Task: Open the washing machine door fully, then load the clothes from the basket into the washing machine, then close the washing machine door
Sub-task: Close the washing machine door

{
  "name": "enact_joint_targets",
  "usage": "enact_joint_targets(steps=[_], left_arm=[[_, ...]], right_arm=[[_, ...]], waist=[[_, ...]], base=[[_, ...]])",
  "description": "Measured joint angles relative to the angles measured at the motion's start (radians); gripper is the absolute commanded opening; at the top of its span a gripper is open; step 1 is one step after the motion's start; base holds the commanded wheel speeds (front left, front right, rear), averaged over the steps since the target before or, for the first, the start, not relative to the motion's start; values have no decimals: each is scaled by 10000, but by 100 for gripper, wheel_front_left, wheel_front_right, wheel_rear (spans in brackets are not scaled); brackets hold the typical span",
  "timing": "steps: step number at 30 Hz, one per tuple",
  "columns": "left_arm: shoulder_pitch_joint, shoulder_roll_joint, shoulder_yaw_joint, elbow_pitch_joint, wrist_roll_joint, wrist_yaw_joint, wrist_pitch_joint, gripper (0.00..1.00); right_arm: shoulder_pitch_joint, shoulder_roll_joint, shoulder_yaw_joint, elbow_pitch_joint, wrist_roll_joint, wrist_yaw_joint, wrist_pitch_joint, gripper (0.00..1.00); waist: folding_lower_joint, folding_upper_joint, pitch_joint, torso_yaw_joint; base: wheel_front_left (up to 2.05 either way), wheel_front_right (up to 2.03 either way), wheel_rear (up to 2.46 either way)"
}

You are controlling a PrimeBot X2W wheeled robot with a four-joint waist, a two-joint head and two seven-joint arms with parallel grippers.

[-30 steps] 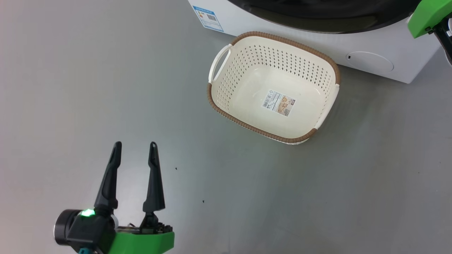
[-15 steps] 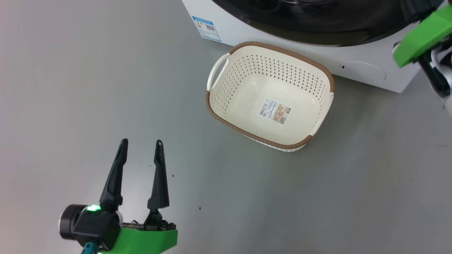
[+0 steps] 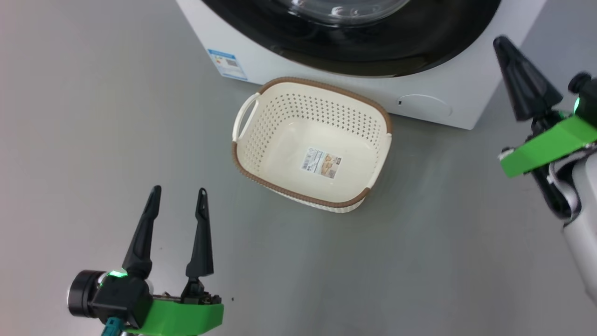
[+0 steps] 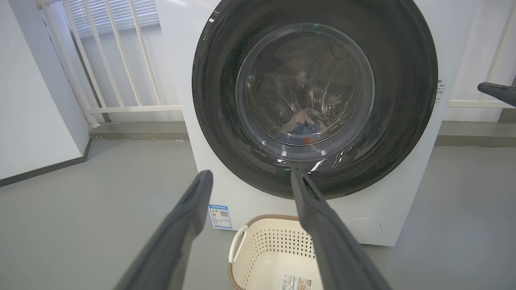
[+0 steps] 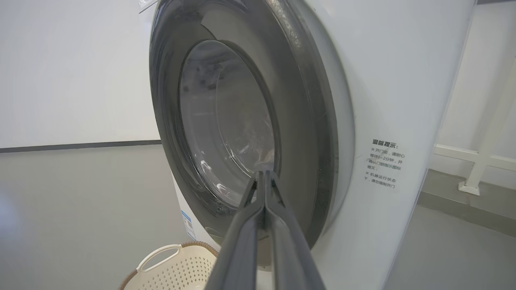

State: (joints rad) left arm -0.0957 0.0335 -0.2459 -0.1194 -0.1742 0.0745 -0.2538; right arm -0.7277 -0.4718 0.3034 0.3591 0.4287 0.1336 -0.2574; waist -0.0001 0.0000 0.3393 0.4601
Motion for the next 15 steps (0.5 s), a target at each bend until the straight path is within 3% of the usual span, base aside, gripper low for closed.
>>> enact_joint_targets(steps=[1, 2, 3, 15], left_arm=[[0, 0, 40, 35, 48, -29, 0, 100], [0, 0, 77, 84, 61, -96, 0, 100], [3, 0, 111, 151, 82, -102, 0, 100], [337, 48, 606, 619, 324, -543, 0, 100]], right_arm=[[254, 73, -132, -121, -48, 0, 0, 47], [506, 148, -251, -221, -84, 0, 0, 92], [757, 242, -362, -301, -128, 0, 0, 100], [3043, 1411, -1576, -1099, -698, -2, 0, 100]], waist=[[0, 0, -63, -93], [0, 0, -132, -181], [0, 0, -209, -268], [0, 0, -1146, -1319]], base=[[0, 0, 0], [0, 0, 0], [0, 0, 0], [0, 0, 0]])
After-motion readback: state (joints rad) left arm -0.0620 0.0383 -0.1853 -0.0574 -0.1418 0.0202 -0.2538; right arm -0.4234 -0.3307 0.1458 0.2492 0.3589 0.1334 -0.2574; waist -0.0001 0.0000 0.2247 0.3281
